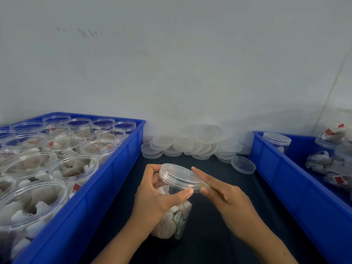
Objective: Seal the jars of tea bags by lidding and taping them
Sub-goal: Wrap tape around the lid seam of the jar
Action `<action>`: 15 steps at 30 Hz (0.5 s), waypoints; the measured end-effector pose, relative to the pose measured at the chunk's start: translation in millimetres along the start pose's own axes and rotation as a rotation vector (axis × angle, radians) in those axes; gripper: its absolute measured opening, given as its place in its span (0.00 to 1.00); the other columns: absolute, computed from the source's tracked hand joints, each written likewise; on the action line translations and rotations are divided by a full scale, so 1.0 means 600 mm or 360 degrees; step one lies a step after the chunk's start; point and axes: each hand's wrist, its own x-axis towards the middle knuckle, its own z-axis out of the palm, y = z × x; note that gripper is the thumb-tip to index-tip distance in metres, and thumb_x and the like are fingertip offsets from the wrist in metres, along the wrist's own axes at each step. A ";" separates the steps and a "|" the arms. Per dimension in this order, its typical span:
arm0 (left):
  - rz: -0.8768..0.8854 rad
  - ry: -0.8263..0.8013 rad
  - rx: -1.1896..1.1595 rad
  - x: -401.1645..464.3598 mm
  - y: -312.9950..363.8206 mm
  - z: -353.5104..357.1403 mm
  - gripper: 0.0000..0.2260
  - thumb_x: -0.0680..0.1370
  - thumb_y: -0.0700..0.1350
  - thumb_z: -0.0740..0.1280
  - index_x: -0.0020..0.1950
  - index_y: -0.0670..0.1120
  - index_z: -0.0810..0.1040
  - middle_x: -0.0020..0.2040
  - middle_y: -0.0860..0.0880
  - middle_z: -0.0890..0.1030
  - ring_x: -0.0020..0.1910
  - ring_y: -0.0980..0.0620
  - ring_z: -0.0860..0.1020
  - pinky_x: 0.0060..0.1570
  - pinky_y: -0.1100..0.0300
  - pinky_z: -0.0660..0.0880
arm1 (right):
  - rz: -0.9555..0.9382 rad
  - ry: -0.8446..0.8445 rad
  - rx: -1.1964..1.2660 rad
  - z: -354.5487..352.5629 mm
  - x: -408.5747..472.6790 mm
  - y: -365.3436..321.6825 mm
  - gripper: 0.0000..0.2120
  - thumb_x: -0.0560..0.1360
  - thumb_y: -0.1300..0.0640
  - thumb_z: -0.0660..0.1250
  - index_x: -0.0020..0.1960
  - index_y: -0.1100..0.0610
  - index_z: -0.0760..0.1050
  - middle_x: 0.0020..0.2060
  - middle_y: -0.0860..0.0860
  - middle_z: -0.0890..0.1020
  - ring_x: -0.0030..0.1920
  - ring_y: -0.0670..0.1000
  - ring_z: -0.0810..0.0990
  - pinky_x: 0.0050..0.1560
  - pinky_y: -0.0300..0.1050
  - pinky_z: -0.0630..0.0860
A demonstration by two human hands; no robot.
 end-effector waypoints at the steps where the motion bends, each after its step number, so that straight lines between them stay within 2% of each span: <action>1: -0.0008 -0.0030 -0.0022 0.001 0.001 -0.002 0.33 0.52 0.59 0.79 0.54 0.54 0.73 0.51 0.59 0.83 0.52 0.59 0.81 0.54 0.57 0.78 | 0.0005 0.0000 0.0002 0.001 0.000 0.000 0.20 0.75 0.35 0.53 0.64 0.18 0.55 0.58 0.47 0.81 0.59 0.49 0.78 0.60 0.46 0.75; 5: -0.0035 -0.0135 -0.0080 0.005 0.000 -0.006 0.35 0.53 0.57 0.79 0.56 0.49 0.73 0.52 0.56 0.83 0.52 0.58 0.82 0.50 0.60 0.78 | 0.0016 0.0047 -0.0067 0.002 0.002 -0.003 0.19 0.75 0.35 0.51 0.64 0.18 0.57 0.58 0.41 0.81 0.58 0.46 0.78 0.58 0.44 0.76; 9: -0.0051 -0.0224 -0.0164 0.010 -0.005 -0.008 0.35 0.53 0.56 0.80 0.56 0.48 0.73 0.52 0.53 0.84 0.53 0.55 0.82 0.49 0.60 0.79 | 0.0007 0.0142 -0.0173 0.003 0.003 -0.007 0.20 0.71 0.32 0.47 0.62 0.20 0.59 0.60 0.33 0.77 0.57 0.36 0.75 0.51 0.29 0.71; 11: -0.0048 -0.0244 -0.0195 0.009 -0.007 -0.008 0.34 0.55 0.56 0.79 0.57 0.48 0.73 0.52 0.54 0.84 0.53 0.57 0.82 0.47 0.65 0.78 | 0.0038 0.0178 -0.0144 0.008 0.004 -0.012 0.19 0.70 0.32 0.48 0.60 0.20 0.60 0.59 0.32 0.78 0.52 0.32 0.74 0.48 0.25 0.68; 13: 0.0000 -0.0206 -0.0139 0.005 -0.006 -0.006 0.30 0.58 0.61 0.75 0.57 0.53 0.74 0.53 0.57 0.82 0.53 0.62 0.80 0.46 0.71 0.76 | 0.0079 0.0226 -0.0102 0.015 0.004 -0.016 0.19 0.71 0.32 0.50 0.62 0.22 0.64 0.54 0.30 0.79 0.48 0.30 0.73 0.47 0.25 0.67; 15: 0.0067 -0.0064 0.0079 -0.002 -0.005 0.001 0.28 0.62 0.69 0.68 0.60 0.63 0.73 0.57 0.63 0.75 0.54 0.68 0.76 0.46 0.73 0.74 | 0.0087 0.0287 -0.0159 0.020 0.004 -0.016 0.21 0.73 0.34 0.52 0.64 0.26 0.66 0.41 0.28 0.78 0.41 0.31 0.72 0.43 0.25 0.67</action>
